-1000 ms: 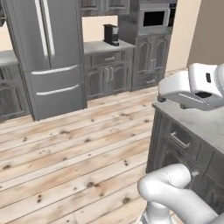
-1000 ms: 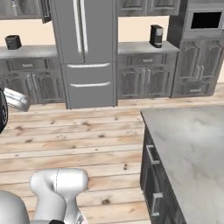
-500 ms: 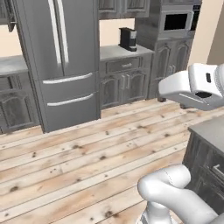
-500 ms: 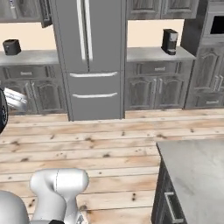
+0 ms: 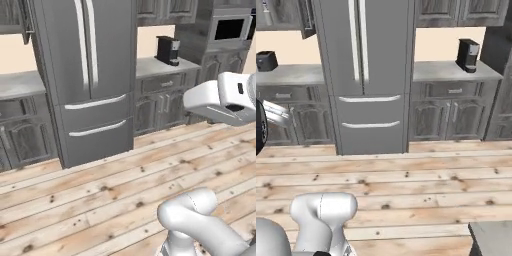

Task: Move the cutting board and knife to the sink. Then move spray from the cabinet to the counter.

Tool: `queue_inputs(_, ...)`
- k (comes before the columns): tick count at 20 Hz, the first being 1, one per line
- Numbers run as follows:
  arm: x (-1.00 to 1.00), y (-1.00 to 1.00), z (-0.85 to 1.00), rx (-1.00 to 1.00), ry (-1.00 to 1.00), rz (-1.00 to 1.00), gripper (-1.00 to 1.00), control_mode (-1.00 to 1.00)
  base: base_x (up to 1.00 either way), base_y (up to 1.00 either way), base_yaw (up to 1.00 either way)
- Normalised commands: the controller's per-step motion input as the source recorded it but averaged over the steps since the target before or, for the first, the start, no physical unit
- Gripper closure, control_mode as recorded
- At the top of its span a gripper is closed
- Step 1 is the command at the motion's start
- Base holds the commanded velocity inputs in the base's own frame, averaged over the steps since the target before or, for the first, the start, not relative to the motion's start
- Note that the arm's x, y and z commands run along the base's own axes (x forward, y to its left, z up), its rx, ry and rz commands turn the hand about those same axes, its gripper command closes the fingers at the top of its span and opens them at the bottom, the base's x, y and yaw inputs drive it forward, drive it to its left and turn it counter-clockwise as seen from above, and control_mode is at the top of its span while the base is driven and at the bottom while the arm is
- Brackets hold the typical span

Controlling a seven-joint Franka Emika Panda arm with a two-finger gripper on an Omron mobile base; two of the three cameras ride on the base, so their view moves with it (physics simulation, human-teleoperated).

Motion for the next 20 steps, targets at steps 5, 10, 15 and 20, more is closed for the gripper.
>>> queue_inputs(5,0.00,0.00,0.00,0.00,0.00,0.00,-1.00,1.00,1.00,1.00,0.01)
queue_inputs(10,0.00,0.00,0.00,0.00,0.00,0.00,-1.00,1.00,0.71,1.00,0.03)
queue_inputs(15,0.00,0.00,0.00,0.00,0.00,0.00,-1.00,1.00,0.52,1.00,0.02)
queue_inputs(20,0.00,0.00,0.00,0.00,0.00,0.00,-1.00,1.00,0.44,0.99,0.01)
